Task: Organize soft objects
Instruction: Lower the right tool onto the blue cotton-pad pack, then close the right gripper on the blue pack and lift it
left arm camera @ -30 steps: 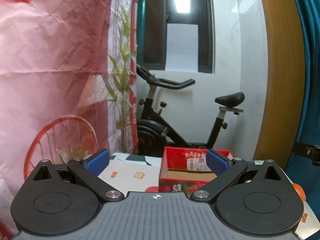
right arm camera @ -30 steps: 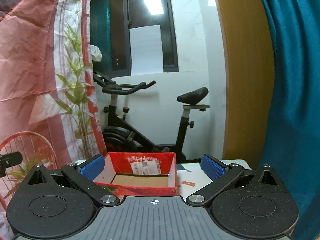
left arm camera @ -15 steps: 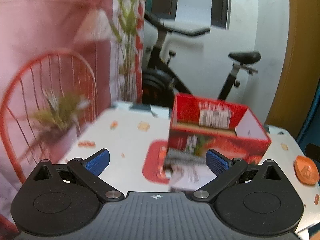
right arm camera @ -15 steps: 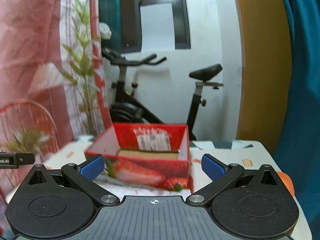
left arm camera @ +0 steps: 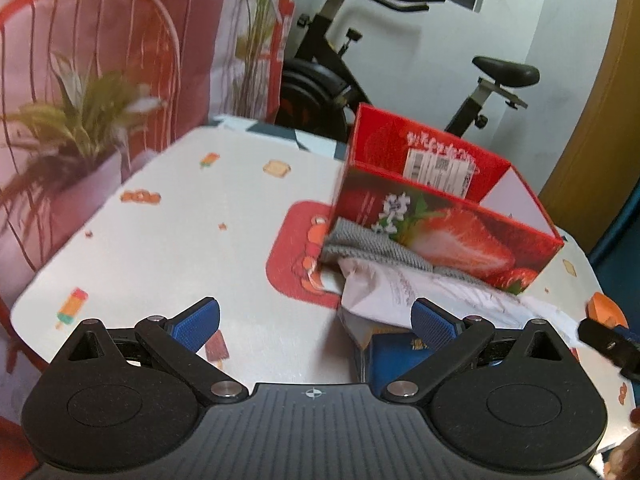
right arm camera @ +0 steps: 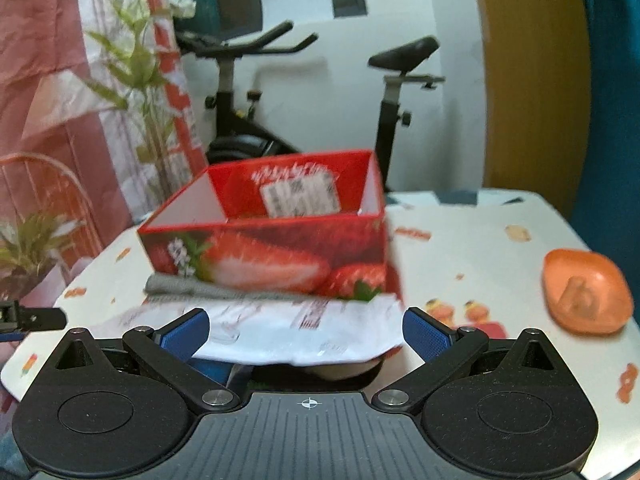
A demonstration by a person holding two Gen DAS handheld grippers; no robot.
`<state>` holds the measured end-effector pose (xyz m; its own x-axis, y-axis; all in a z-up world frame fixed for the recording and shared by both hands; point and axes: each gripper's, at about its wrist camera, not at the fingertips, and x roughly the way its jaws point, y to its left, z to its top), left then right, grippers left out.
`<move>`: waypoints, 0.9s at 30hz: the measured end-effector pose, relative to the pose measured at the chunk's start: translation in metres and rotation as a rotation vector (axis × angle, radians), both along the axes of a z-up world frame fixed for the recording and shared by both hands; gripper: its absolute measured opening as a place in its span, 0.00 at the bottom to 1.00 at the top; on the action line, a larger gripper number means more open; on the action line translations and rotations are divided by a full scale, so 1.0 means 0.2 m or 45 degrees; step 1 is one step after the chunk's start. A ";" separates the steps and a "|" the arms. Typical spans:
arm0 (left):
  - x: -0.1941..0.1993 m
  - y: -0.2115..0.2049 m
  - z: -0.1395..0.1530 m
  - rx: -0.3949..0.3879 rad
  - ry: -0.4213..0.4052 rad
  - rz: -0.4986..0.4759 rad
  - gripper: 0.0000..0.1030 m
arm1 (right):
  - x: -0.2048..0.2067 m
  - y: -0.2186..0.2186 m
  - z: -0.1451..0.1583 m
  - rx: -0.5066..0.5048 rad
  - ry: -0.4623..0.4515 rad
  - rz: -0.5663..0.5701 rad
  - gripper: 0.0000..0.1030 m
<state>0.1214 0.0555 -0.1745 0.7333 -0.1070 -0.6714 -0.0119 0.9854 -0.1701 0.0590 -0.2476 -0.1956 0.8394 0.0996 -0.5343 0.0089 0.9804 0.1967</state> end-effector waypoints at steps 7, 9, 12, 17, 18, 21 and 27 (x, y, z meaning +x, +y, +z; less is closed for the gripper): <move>0.01 -0.08 -0.13 -0.064 0.074 -0.141 0.95 | 0.01 0.12 -0.11 -0.003 0.092 0.107 0.93; 0.02 -0.09 -0.17 -0.095 0.109 -0.175 0.88 | 0.01 0.15 -0.12 0.004 0.099 0.154 0.93; 0.03 -0.09 -0.21 -0.130 0.143 -0.179 0.76 | 0.01 0.22 -0.13 -0.030 0.099 0.214 0.87; 0.05 -0.07 -0.26 -0.205 0.172 -0.192 0.66 | 0.03 0.25 -0.18 -0.035 0.154 0.265 0.64; 0.06 -0.08 -0.27 -0.218 0.180 -0.204 0.63 | 0.04 0.25 -0.19 -0.021 0.163 0.270 0.59; 0.07 -0.09 -0.29 -0.252 0.196 -0.234 0.57 | 0.05 0.25 -0.21 0.004 0.162 0.289 0.49; 0.09 -0.11 -0.33 -0.315 0.178 -0.265 0.55 | 0.06 0.28 -0.22 -0.016 0.126 0.333 0.45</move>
<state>0.1395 0.0331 -0.2406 0.5816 -0.4168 -0.6986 0.1449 0.8981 -0.4152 0.0700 -0.1917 -0.2393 0.7299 0.2986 -0.6149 -0.2261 0.9544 0.1951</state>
